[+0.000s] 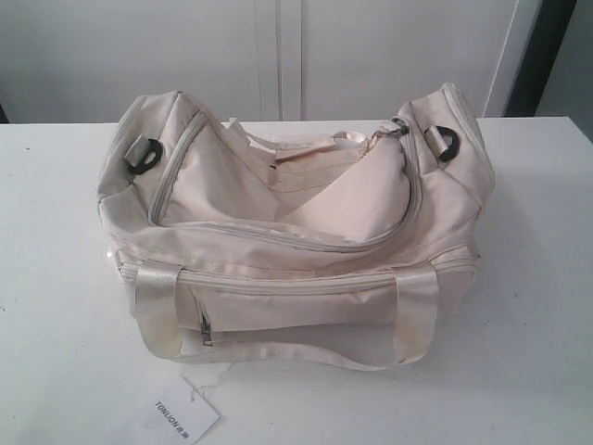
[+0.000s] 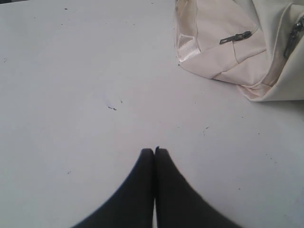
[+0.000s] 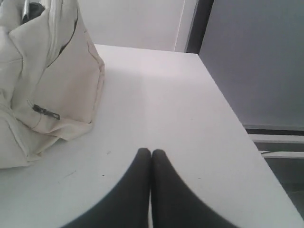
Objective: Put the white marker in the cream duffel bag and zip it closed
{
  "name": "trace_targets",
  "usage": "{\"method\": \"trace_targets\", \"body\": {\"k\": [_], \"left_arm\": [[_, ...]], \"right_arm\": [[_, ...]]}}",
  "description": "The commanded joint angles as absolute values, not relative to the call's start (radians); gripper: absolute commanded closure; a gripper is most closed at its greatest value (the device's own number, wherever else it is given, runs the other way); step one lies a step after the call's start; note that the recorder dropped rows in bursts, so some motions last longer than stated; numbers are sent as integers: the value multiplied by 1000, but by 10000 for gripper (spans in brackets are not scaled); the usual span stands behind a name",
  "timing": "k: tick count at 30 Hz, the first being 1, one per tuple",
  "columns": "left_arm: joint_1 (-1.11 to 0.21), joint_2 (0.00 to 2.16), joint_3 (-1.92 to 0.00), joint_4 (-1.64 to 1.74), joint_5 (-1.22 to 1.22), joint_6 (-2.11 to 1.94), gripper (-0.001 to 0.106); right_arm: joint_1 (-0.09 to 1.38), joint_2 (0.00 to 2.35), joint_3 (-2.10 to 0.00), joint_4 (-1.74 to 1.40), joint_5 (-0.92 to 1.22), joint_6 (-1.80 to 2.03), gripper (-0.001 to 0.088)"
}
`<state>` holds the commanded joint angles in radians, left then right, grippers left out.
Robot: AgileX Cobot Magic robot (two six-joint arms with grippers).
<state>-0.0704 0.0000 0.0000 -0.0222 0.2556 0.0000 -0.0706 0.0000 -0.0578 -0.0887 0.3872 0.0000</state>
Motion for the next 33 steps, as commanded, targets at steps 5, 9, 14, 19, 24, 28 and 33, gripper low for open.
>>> {"method": "trace_targets", "body": {"k": [5,9,14,19,24,28,33], "left_arm": [[-70,0,0,-22,255,0,1053],[-70,0,0,-22,255,0,1053],[-70,0,0,-22,255,0,1053],[-70,0,0,-22,255,0,1053],[-70,0,0,-22,255,0,1053],[-70,0,0,-22,255,0,1053],[-70,0,0,-22,255,0,1053]], "right_arm": [[-60,0,0,-26,343,7,868],[-18,0,0,-26,343,0,868],[5,0,0,-26,344,0,868],[5,0,0,-26,347,0,868],[5,0,0,-26,347,0,868],[5,0,0,-26,347,0,868],[5,0,0,-26,347,0,868]]}}
